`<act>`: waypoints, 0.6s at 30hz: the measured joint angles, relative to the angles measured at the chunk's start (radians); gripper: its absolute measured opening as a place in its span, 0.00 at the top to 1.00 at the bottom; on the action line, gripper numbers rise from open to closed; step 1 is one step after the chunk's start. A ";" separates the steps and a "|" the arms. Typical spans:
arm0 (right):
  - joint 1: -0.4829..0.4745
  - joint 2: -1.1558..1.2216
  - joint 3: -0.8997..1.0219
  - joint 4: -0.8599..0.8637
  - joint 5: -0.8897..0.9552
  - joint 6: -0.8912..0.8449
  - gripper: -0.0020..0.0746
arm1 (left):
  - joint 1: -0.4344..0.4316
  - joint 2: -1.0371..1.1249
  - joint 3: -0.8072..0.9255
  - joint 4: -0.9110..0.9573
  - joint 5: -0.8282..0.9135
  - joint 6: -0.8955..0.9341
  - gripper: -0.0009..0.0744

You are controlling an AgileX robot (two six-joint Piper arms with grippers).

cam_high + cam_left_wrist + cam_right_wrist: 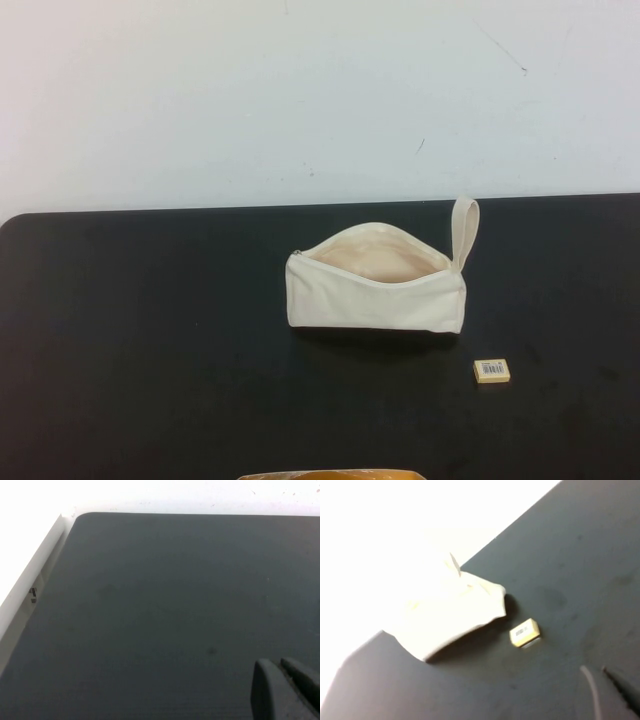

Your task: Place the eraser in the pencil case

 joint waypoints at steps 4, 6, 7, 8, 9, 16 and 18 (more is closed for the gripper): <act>0.000 0.000 -0.030 0.002 0.003 -0.193 0.98 | 0.000 0.000 0.000 0.000 0.000 0.000 0.99; 0.000 0.000 -0.090 -0.007 0.031 -0.267 0.98 | 0.000 0.000 0.000 0.000 0.000 0.000 0.99; 0.000 0.009 -0.132 -0.023 0.057 -0.301 0.98 | 0.000 0.000 0.000 0.000 0.000 0.000 0.99; 0.000 0.027 -0.177 -0.048 0.093 -0.329 0.98 | 0.000 0.000 0.000 0.000 0.000 0.000 0.99; 0.000 0.055 -0.224 -0.076 0.129 -0.348 0.98 | 0.000 0.000 0.000 0.000 0.000 0.000 0.99; 0.000 0.358 -0.571 -0.427 0.521 -0.455 0.98 | 0.000 0.000 0.000 0.000 0.000 0.000 0.99; 0.000 0.457 -0.672 -0.502 0.620 -0.469 0.98 | 0.000 0.000 0.000 0.000 0.000 0.000 0.99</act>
